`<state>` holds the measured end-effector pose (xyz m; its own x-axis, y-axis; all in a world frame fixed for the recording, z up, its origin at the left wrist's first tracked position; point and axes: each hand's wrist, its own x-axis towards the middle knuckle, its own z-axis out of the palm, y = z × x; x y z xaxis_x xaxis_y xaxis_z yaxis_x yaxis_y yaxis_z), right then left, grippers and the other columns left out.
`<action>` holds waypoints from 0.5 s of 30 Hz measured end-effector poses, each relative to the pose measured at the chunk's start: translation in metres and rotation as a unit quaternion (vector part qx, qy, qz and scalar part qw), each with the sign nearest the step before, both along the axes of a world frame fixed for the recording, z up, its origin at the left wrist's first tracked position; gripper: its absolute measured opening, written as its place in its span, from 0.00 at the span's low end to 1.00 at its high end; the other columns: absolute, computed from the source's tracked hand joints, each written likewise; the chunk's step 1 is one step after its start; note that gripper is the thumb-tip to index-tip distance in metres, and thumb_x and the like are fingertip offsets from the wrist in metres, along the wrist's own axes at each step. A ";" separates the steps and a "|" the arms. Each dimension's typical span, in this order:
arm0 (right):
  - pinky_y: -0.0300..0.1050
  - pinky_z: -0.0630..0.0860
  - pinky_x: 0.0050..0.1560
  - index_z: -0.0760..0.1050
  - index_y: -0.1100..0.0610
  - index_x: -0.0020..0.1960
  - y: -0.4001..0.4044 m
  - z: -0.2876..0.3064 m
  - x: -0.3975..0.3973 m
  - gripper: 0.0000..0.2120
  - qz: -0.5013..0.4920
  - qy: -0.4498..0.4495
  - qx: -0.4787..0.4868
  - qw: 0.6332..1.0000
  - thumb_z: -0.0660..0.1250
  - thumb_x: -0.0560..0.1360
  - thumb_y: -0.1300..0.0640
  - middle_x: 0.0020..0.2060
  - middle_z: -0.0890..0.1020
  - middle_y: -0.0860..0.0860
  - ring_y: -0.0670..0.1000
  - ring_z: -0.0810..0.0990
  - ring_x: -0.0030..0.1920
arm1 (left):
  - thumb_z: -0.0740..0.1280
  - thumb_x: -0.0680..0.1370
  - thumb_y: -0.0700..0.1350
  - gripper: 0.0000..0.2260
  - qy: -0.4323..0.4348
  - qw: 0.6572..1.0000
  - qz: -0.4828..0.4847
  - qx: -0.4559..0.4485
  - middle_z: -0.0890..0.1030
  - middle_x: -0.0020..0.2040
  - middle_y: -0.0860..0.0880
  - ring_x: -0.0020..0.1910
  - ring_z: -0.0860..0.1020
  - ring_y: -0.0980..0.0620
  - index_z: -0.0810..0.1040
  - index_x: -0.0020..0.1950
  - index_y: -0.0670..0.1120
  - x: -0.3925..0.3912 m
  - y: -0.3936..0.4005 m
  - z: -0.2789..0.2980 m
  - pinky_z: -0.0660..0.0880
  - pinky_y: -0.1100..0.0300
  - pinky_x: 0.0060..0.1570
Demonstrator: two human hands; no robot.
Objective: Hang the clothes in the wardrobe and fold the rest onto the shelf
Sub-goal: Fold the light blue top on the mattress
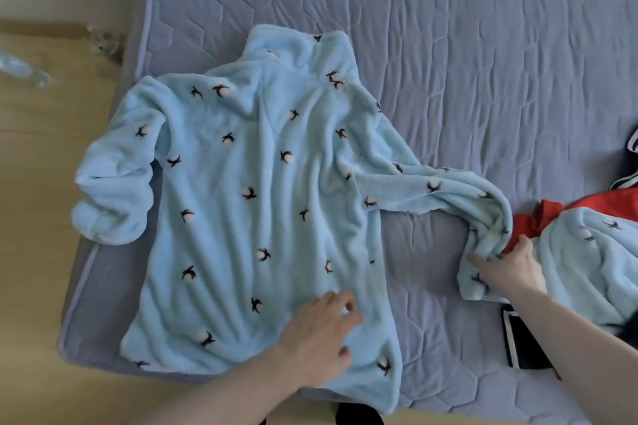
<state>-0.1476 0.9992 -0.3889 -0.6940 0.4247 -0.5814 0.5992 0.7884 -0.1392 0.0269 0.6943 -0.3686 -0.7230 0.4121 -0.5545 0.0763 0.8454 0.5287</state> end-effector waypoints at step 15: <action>0.41 0.77 0.31 0.75 0.46 0.50 -0.113 0.129 0.099 0.18 0.235 -0.036 -0.348 0.907 0.65 0.62 0.59 0.37 0.84 0.45 0.46 0.82 0.34 | 0.63 0.80 0.38 0.10 -0.277 0.733 0.578 0.228 0.85 0.43 0.47 0.35 0.81 0.51 0.83 0.45 0.46 -0.010 -0.033 0.023 0.75 0.58 0.35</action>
